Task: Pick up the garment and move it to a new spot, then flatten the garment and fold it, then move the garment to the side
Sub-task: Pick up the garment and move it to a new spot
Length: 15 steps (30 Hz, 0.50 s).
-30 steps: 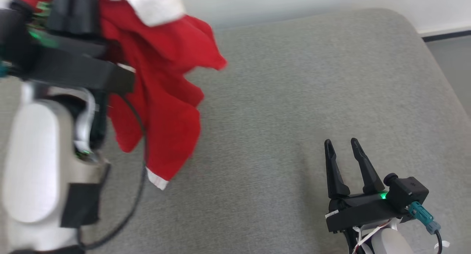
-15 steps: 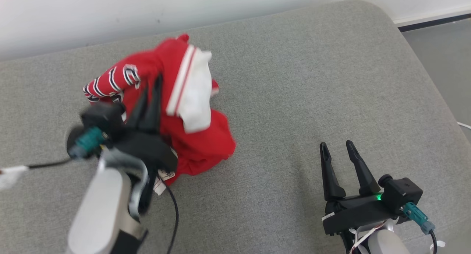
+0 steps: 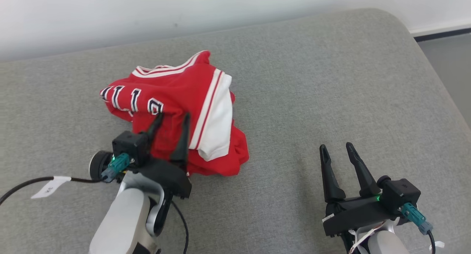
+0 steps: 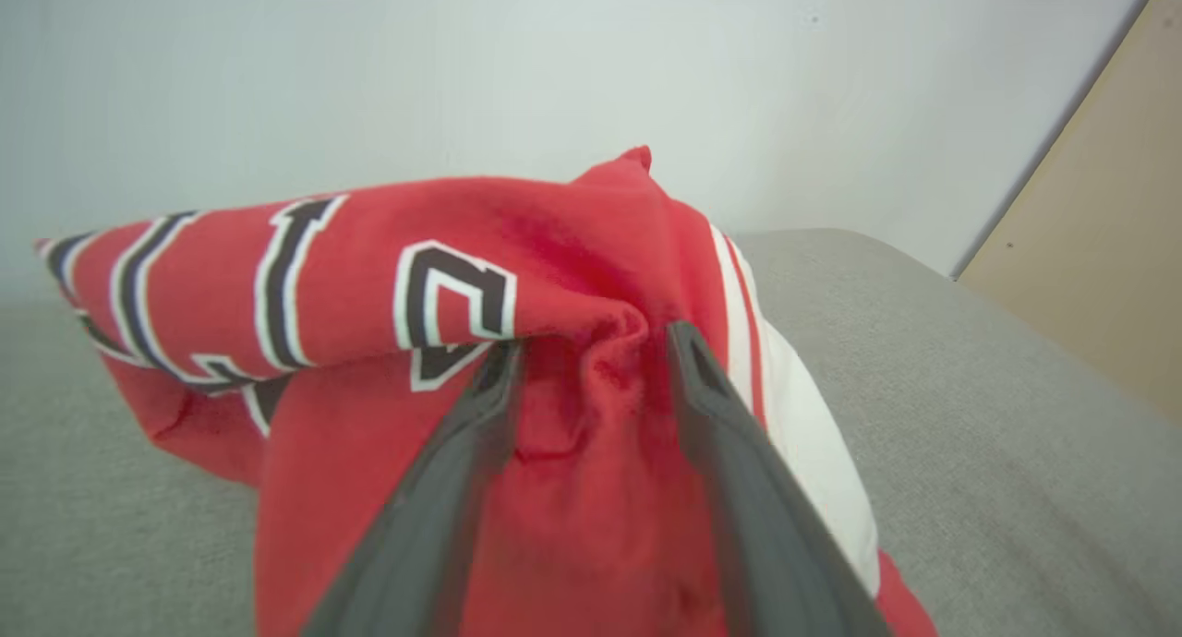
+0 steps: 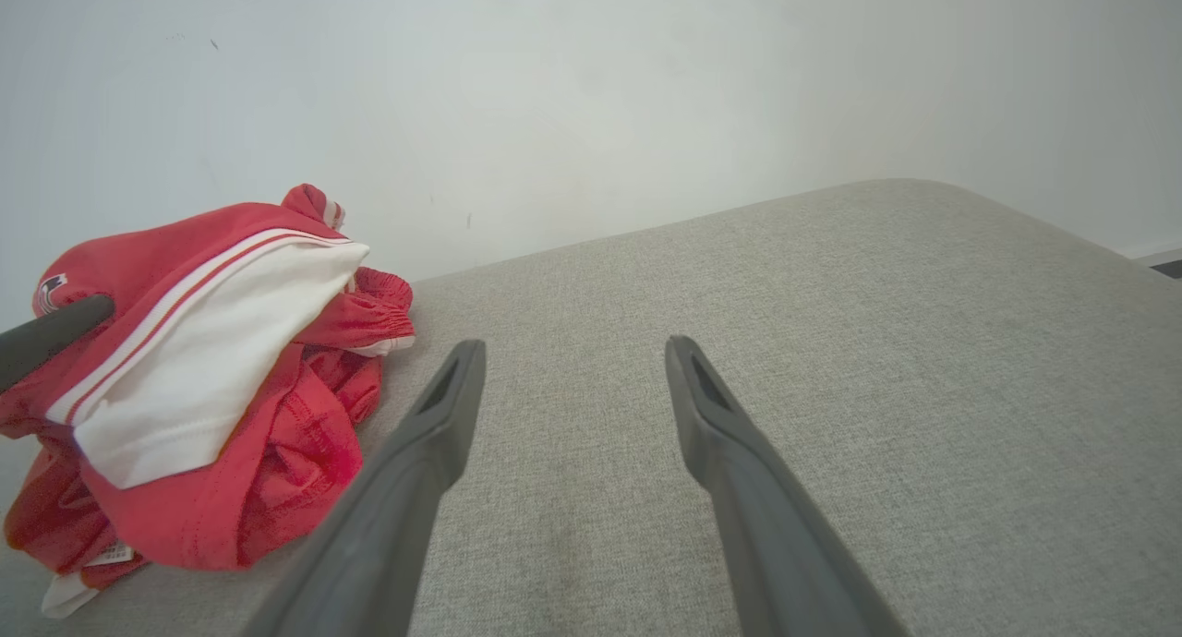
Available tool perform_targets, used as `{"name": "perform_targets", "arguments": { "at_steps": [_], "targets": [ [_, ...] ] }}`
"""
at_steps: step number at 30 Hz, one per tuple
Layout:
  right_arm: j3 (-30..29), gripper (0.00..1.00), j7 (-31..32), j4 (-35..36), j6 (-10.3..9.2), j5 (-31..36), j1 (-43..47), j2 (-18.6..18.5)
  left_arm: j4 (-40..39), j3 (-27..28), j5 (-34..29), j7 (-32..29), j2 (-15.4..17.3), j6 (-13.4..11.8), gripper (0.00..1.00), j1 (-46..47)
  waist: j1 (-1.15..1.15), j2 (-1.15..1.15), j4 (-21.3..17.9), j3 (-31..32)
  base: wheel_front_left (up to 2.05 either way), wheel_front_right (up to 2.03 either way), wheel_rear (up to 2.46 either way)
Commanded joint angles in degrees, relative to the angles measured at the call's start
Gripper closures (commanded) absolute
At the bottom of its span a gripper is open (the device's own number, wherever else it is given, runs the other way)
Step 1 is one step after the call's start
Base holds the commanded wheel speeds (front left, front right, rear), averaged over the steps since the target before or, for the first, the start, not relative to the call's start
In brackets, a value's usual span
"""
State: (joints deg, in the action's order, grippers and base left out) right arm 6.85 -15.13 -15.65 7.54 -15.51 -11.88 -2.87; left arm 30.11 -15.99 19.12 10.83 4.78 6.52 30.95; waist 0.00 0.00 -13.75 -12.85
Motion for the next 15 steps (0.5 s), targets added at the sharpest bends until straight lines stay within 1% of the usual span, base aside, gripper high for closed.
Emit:
{"name": "perform_targets", "arguments": {
  "at_steps": [1,8,15],
  "targets": [
    [-0.2,0.00,0.0,0.0,-0.10,0.3,0.3,0.0,-0.8,-0.2,-0.8,0.6,-0.3,-0.4,0.00,0.9,0.00,0.00,1.1,0.9,0.00,0.00,0.00],
    [0.0,0.00,0.0,-0.1,-0.10,-0.6,1.1,0.0,-5.6,-0.8,-1.0,-0.5,0.5,-1.3,0.00,2.4,0.00,0.00,2.3,1.4,0.00,0.00,0.00],
    [0.1,0.00,0.0,-0.4,-0.10,-1.4,1.2,0.0,-8.3,-0.3,-1.8,-3.3,3.1,-2.1,0.00,4.3,0.00,0.00,1.4,1.4,0.00,0.00,0.00]
  ]
}}
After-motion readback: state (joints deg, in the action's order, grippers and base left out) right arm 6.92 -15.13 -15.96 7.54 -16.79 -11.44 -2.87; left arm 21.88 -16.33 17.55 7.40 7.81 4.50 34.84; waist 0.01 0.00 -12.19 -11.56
